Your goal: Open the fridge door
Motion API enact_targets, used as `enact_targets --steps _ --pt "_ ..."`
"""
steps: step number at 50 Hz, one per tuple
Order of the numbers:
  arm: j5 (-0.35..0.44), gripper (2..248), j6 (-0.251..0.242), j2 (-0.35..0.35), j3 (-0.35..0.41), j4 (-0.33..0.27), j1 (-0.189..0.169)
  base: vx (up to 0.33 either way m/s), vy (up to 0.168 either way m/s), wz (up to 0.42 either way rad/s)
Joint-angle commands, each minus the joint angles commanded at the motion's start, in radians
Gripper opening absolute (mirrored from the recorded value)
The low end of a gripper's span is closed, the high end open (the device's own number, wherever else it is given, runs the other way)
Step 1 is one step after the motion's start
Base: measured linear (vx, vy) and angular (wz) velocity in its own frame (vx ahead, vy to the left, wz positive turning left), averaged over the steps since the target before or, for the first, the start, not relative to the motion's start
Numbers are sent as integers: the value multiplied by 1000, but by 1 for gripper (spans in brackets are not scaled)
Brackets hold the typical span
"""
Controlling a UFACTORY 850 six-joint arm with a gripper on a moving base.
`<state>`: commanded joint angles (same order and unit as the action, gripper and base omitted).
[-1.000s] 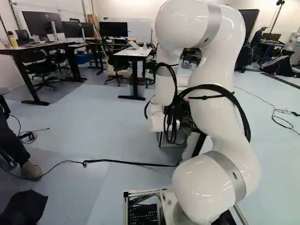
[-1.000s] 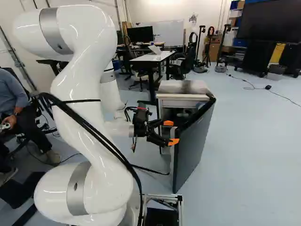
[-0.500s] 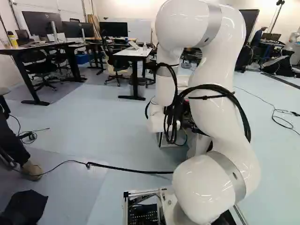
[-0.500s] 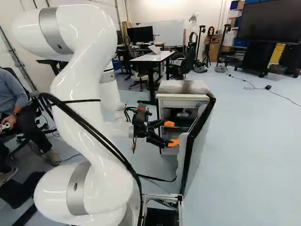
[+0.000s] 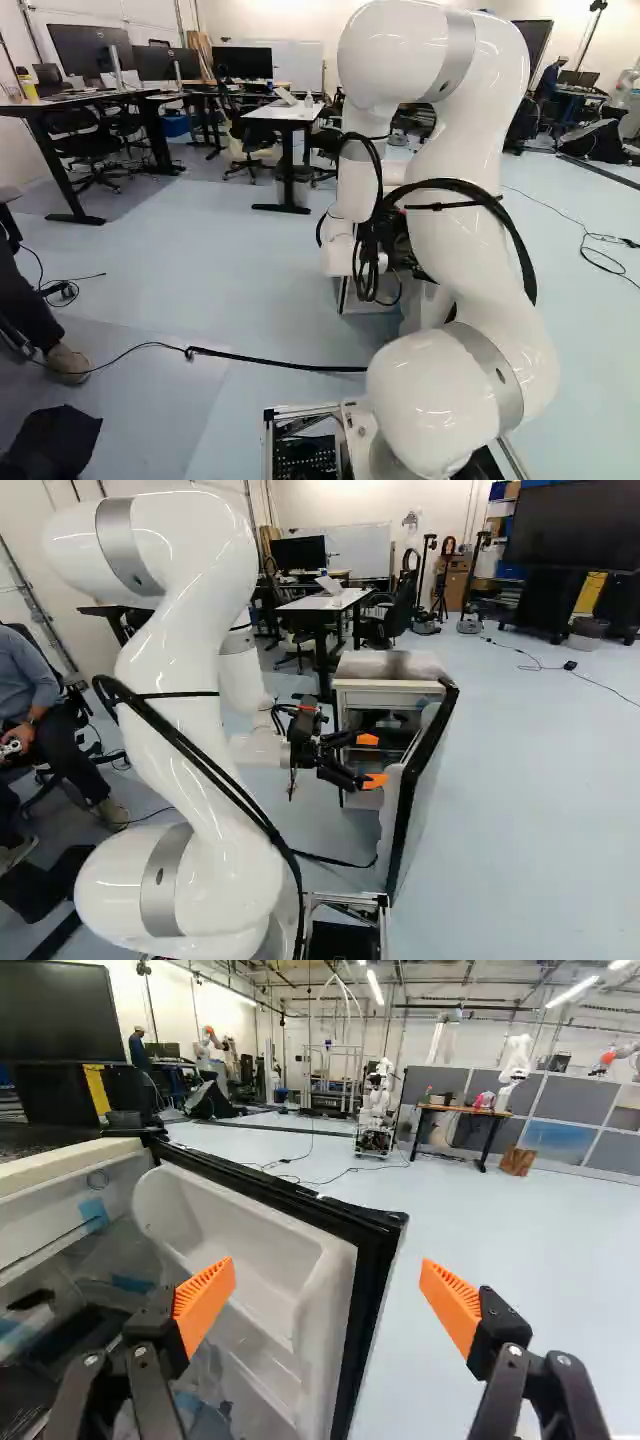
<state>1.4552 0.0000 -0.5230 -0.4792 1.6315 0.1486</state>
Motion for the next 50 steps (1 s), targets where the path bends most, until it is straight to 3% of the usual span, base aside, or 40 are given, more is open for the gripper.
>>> enact_targets --steps 50 --pt "18 247 0 -63 -173 3 -293 0 0 0"
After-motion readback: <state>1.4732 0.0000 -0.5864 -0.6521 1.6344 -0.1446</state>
